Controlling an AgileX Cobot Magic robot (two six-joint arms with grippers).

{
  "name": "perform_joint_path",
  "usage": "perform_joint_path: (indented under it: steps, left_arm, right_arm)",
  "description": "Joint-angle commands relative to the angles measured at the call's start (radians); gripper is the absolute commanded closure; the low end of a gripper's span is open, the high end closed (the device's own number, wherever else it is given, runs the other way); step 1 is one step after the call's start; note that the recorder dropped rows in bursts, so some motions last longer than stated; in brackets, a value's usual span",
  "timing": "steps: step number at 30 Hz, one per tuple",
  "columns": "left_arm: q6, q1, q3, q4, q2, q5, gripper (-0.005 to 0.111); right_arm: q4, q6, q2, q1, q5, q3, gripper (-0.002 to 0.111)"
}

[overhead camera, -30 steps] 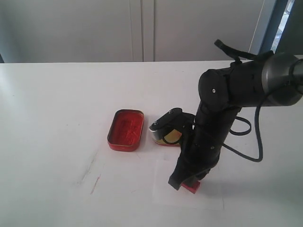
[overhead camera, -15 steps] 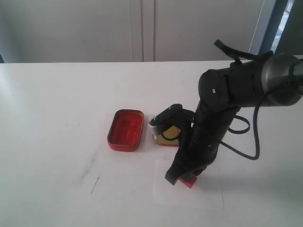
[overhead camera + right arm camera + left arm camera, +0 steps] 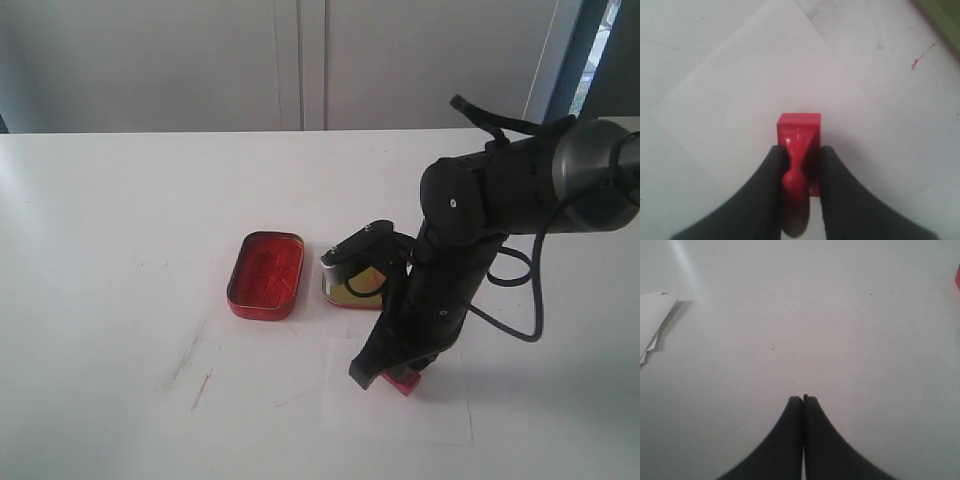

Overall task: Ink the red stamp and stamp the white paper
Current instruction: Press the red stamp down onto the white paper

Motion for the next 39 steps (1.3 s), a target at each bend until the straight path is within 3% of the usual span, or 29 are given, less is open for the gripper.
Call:
perform_joint_path:
  steps: [1,39]
  left_arm:
    - [0.000,-0.004,-0.001,-0.003,-0.005,-0.001,0.107]
    - [0.000,-0.004,-0.001,-0.003,-0.005,-0.001,0.107]
  right_arm:
    - [-0.012,0.018,-0.003,-0.001,-0.010,0.008,0.108]
    - [0.001,0.018,0.149,-0.001,-0.016,0.029,0.108]
